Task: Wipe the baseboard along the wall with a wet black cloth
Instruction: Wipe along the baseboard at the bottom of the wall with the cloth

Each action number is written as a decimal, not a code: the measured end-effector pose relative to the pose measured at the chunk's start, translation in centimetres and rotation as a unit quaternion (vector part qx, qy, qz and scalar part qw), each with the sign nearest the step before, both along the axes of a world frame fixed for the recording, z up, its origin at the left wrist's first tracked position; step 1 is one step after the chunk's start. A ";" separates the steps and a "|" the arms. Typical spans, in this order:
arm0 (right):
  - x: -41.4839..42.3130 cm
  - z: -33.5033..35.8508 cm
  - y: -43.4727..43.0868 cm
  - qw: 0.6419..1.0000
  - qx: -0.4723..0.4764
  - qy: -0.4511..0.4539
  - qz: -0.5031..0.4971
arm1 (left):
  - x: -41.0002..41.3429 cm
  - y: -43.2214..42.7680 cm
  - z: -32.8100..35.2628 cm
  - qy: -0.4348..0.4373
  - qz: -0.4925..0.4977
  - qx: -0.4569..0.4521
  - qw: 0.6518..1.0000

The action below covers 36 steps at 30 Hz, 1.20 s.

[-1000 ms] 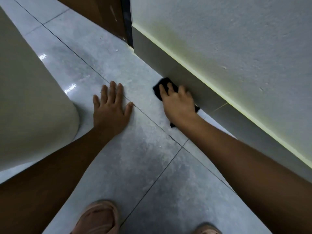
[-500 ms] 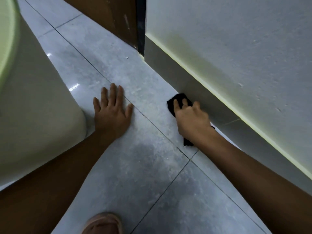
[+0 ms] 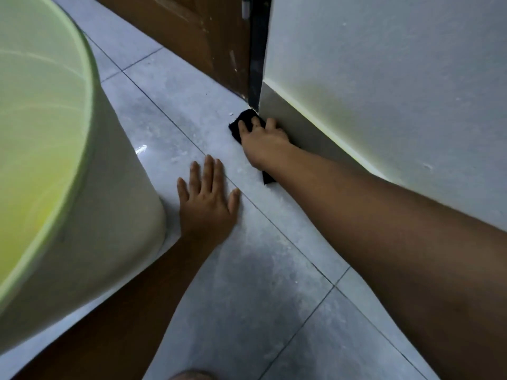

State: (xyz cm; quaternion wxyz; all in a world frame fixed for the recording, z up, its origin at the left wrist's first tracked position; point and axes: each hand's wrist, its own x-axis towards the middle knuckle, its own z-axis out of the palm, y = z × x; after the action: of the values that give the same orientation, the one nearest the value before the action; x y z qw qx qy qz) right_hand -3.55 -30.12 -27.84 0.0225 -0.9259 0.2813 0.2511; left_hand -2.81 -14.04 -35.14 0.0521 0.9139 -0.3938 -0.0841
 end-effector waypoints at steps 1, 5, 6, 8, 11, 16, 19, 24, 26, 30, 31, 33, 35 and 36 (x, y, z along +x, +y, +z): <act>-0.2 -0.4 0.1 1.000 -0.005 -0.010 0.005 | 0.0 0.0 0.0 -0.002 0.002 -0.002 1.000; -2.0 -1.2 0.6 0.999 -0.006 -0.051 -0.003 | 0.2 0.2 0.1 -0.008 0.001 -0.013 1.000; -2.7 -1.1 0.9 0.998 -0.002 -0.055 0.001 | 0.4 0.2 0.1 -0.006 0.000 -0.013 1.000; -4.8 -0.8 1.7 0.996 -0.003 -0.076 0.042 | 0.7 0.1 0.2 -0.002 0.000 -0.021 1.000; -7.6 -0.4 2.1 0.991 -0.017 -0.077 0.112 | 1.1 -0.3 0.7 -0.002 0.000 -0.038 0.999; -5.0 0.7 -0.2 0.997 -0.033 -0.039 0.055 | 0.2 -1.1 1.3 0.008 -0.007 -0.042 0.999; -3.4 0.3 0.2 1.000 -0.009 -0.025 -0.009 | -0.8 -0.4 1.3 0.025 -0.017 -0.016 0.999; -8.4 -0.8 3.5 0.994 0.011 -0.103 0.041 | -0.2 0.1 1.7 0.039 -0.024 -0.002 0.999; -12.5 -1.1 5.0 0.989 0.033 -0.142 0.023 | 0.2 0.0 1.7 0.049 -0.018 0.005 0.999; -21.9 -1.5 8.1 0.974 0.010 -0.212 -0.072 | -0.6 0.8 1.6 0.030 -0.046 -0.015 0.998; -24.6 -1.8 8.7 0.970 -0.008 -0.217 -0.106 | -1.7 0.8 1.6 0.025 -0.077 -0.022 0.996; -28.9 -2.3 9.1 0.967 -0.044 -0.198 -0.157 | -4.1 0.7 1.4 0.030 -0.144 -0.024 0.989; -30.5 -2.2 8.6 0.963 -0.050 -0.174 -0.201 | -6.2 0.6 1.3 0.028 -0.197 -0.022 0.980; -30.3 -2.1 8.0 0.960 -0.054 -0.160 -0.224 | -7.1 0.6 1.3 0.021 -0.217 -0.023 0.976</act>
State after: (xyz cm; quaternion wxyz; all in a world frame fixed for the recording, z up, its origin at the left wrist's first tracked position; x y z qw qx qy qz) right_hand -33.85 -22.09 -29.93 0.0727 -0.8672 0.4873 0.0725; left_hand -9.87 -13.45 -33.85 0.0623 0.8034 -0.5830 -0.1038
